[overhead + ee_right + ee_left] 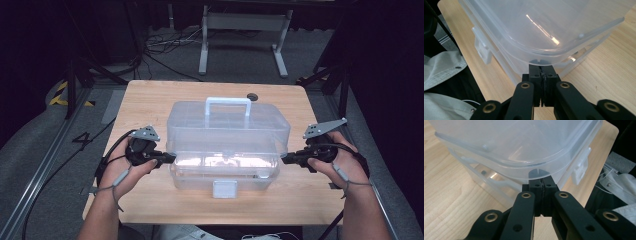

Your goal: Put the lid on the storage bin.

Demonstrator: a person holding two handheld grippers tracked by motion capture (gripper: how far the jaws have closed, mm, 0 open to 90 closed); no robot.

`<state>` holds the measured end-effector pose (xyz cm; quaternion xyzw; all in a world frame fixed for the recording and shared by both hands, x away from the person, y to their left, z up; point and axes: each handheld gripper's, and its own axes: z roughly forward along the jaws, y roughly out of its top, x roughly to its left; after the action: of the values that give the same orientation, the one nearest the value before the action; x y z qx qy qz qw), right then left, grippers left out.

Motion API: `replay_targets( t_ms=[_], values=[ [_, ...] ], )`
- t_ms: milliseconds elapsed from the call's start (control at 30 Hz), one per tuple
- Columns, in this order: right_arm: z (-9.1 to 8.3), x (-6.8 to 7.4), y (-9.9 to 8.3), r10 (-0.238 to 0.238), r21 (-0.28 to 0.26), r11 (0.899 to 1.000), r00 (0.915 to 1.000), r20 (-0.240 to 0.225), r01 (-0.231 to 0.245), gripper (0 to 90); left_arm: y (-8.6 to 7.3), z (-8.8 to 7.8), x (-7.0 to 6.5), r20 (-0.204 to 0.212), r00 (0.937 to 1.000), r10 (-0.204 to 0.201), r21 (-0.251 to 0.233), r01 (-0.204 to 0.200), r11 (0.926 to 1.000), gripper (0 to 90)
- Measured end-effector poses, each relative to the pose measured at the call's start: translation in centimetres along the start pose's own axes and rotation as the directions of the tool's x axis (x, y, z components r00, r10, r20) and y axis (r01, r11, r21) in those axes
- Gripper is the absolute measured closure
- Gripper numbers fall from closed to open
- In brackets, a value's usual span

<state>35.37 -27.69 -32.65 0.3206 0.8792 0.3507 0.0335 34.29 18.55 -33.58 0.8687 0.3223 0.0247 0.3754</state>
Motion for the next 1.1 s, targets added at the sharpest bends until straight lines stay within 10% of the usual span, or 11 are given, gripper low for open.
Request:
replay_targets(
  t_ms=[1100],
  values=[
    [0.84,0.29,-0.36,-0.040,0.137,0.990,0.9992,-0.004,0.041,87.5,-0.36,0.23,-0.29,0.012,0.9997,0.021,0.153,-0.023,0.9879,89.8]
  ],
)
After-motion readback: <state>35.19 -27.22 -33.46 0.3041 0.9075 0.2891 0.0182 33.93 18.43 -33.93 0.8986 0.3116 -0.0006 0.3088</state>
